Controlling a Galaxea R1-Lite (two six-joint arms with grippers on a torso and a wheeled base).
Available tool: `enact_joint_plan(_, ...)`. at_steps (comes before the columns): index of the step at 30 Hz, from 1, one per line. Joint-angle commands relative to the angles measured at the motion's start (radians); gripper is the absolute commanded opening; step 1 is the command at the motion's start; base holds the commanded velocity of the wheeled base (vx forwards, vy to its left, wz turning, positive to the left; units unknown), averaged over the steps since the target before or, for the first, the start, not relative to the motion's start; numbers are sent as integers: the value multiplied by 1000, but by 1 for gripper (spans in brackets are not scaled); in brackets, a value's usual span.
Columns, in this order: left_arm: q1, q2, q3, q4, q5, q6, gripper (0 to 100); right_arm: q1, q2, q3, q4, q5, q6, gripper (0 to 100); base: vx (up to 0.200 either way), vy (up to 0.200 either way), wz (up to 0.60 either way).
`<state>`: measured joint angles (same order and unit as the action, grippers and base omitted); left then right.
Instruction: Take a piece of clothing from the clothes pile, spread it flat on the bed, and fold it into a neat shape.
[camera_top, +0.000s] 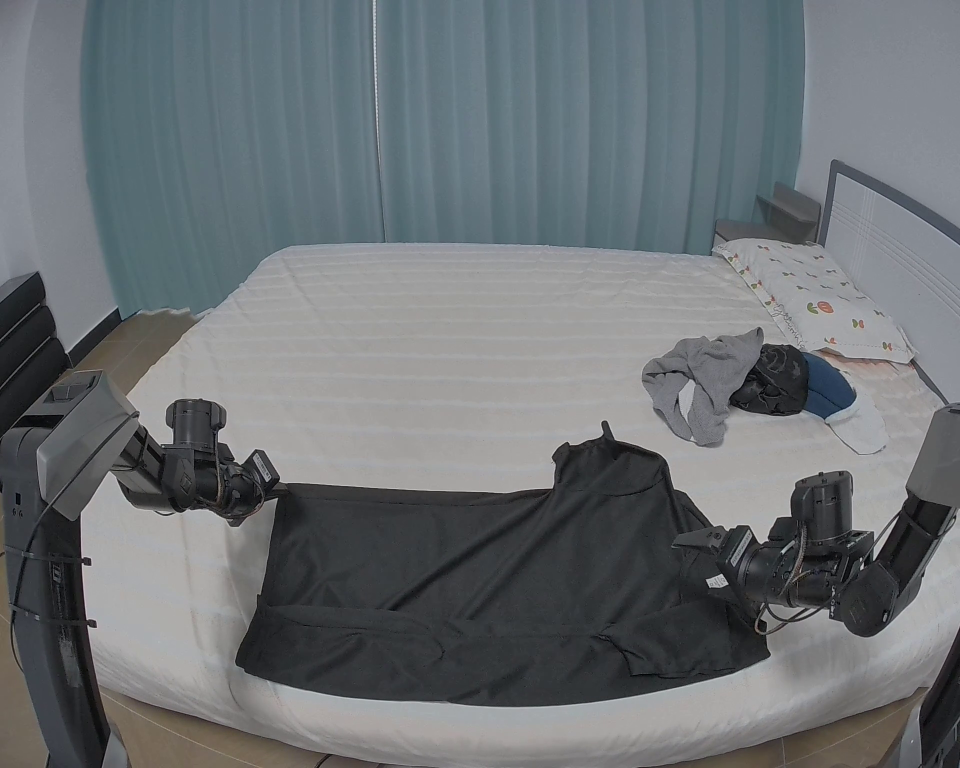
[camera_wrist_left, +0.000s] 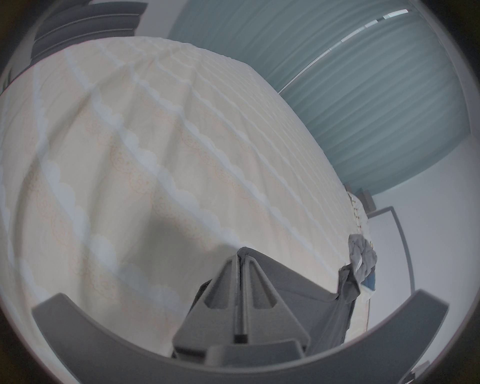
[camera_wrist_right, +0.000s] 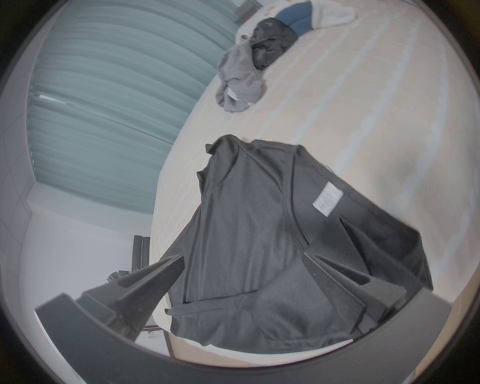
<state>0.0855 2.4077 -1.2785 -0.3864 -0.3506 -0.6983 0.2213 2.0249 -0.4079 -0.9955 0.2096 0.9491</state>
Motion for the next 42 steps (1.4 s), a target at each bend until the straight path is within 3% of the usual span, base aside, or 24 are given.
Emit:
enact_joint_plan(1,-1,-30,-7,-2,-1,-49,0,-46,64,-117,26,-4,-53,100,0,0,0)
enact_joint_plan(7,0,-28,-7,3,-1,-50,0,-82,195,-324,100,-4,-142,100,0,0,0)
enact_joint_plan(12,0,-33,-12,0,-1,-107,0,-103,293,-522,189,-4,-231,100,0,0,0)
enact_joint_plan(23,5,-33,-21,6,-1,-122,0,-91,512,-894,333,-4,-360,100,0,0,0)
enact_joint_plan(35,10,-30,-21,6,1,-121,0,-91,601,-1082,364,-7,-371,100,0,0,0)
enact_joint_plan(36,10,-30,-21,6,1,-121,0,-91,601,-1083,365,-7,-371,0,0,0,0)
enact_joint_plan(42,11,-28,-24,4,1,-118,0,-103,583,-1074,360,-6,-369,0,0,0,0)
